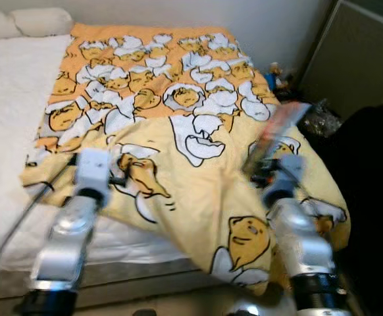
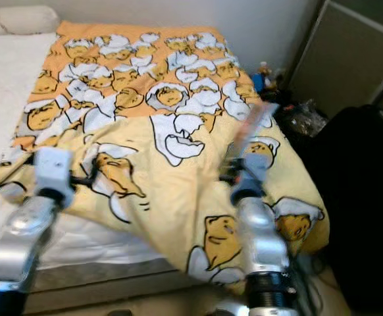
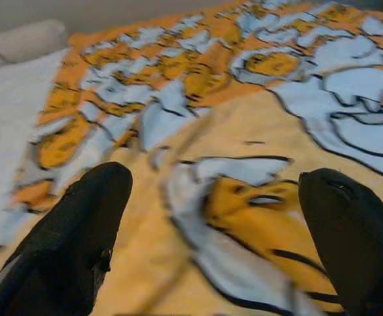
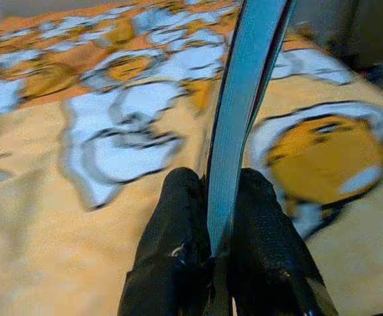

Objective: Clean up the room

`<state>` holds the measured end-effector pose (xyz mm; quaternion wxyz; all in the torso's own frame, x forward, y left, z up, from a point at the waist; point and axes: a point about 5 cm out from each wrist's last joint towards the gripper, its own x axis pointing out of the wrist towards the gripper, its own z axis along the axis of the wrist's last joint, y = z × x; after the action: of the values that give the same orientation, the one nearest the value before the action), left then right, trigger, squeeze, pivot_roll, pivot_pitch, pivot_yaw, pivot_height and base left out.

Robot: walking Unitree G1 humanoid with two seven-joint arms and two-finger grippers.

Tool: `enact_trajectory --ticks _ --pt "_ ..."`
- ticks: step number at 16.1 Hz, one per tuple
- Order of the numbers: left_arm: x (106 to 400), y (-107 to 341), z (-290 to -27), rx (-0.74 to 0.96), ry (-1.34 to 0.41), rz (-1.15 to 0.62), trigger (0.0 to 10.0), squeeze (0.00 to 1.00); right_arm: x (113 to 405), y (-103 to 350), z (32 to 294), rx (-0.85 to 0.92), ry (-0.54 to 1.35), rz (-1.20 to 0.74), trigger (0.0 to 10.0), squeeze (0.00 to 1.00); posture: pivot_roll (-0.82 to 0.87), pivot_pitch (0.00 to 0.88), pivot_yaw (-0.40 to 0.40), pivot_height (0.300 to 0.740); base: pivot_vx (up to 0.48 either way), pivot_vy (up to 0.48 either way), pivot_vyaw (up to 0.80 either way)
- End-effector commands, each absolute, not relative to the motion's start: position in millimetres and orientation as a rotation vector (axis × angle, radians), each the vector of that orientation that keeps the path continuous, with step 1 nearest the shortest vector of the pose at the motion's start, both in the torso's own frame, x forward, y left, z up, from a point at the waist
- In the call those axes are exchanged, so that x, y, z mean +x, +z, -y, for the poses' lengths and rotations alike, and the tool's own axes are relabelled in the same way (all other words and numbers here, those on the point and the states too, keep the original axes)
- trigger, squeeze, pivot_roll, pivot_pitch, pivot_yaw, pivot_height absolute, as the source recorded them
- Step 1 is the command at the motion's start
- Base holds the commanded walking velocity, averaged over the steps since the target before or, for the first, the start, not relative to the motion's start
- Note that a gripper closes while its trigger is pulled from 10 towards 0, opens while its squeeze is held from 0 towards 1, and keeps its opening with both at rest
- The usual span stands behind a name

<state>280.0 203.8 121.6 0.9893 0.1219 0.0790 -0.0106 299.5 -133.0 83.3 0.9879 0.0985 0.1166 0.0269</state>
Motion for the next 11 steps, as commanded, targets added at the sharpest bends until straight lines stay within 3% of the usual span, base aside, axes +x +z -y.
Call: enact_trajectory --ticks 1,11 --pt "281.7 123.3 -194.8 0.246 -0.047 -0.146 10.0 0.0 304.7 98.1 140.9 0.185 0.044 -0.162 10.0 0.0 0.04 0.0 -0.008 0.74 0.0 0.368 0.0" --pt "282.2 124.2 -195.8 0.252 -0.043 -0.142 10.0 0.0 305.4 99.5 140.0 0.179 0.045 -0.155 10.0 0.0 0.04 0.0 -0.01 0.74 0.0 0.37 0.0"
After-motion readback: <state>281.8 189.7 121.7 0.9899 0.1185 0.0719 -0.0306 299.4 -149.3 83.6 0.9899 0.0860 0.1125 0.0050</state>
